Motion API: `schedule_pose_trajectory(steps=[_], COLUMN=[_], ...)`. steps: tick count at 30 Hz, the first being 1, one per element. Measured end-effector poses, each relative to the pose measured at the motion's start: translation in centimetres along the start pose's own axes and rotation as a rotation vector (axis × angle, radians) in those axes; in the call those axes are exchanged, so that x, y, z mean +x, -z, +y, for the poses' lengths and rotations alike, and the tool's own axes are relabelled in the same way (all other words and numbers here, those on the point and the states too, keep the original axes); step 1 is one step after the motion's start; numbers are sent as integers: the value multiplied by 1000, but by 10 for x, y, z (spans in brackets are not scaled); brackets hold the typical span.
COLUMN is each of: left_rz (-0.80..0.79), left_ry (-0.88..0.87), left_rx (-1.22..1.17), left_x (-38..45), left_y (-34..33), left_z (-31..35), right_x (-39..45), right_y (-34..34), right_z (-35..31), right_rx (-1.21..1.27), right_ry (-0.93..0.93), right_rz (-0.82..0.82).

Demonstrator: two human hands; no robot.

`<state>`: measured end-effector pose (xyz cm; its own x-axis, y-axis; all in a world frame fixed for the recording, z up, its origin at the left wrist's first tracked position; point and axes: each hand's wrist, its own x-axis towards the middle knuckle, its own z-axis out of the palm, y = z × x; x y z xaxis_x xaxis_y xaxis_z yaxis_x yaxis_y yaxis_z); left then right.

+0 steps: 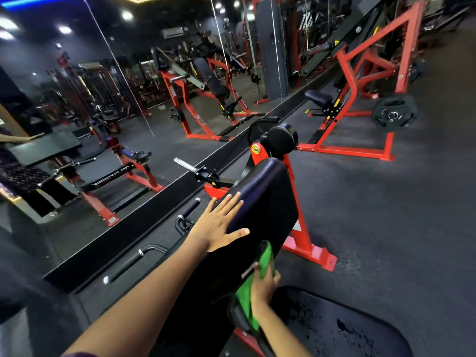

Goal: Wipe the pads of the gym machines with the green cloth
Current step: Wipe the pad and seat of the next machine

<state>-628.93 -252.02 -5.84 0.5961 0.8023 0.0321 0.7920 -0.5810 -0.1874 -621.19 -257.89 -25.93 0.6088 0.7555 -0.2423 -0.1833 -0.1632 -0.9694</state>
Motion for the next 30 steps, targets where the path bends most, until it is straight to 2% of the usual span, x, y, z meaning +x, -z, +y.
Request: schedule_pose_trajectory(steps=[3, 5, 7, 9, 12, 14, 16, 18, 22, 24, 26, 30], left_rz=[13, -12, -41, -34, -21, 2, 54, 132, 436, 389, 259, 115], left_ry=[-13, -22, -13, -7, -29, -25, -32, -37, -75, -50, -23, 37], left_rx=[1, 20, 26, -15, -71, -83, -103, -149, -114, -18, 89, 11], left_x=[-1, -2, 0, 3, 5, 6, 10, 17, 44, 66, 87, 128], left_y=[1, 0, -2, -4, -5, -3, -1, -1, -6, -3, 1, 1], left_z=[0, 1, 0, -4, -6, -5, -5, -5, 0, 8, 13, 10], right_x=[40, 44, 31, 16, 24, 47, 68, 72, 41, 28, 39, 98], right_y=[5, 0, -4, -7, 1, 4, 4, 1, -1, 2, 7, 1], right_z=[-31, -44, -40, -17, 7, -5, -31, -52, -48, -24, -2, -21], right_rx=[48, 24, -8, -46, -21, 22, 39, 42, -28, -41, -20, 106], right_ry=[-229, -152, 44, 91, -55, -235, -327, -278, 30, 48, -55, -258], right_rz=[36, 37, -9, -65, -2, 33, 21, 9, -47, -88, -88, -17])
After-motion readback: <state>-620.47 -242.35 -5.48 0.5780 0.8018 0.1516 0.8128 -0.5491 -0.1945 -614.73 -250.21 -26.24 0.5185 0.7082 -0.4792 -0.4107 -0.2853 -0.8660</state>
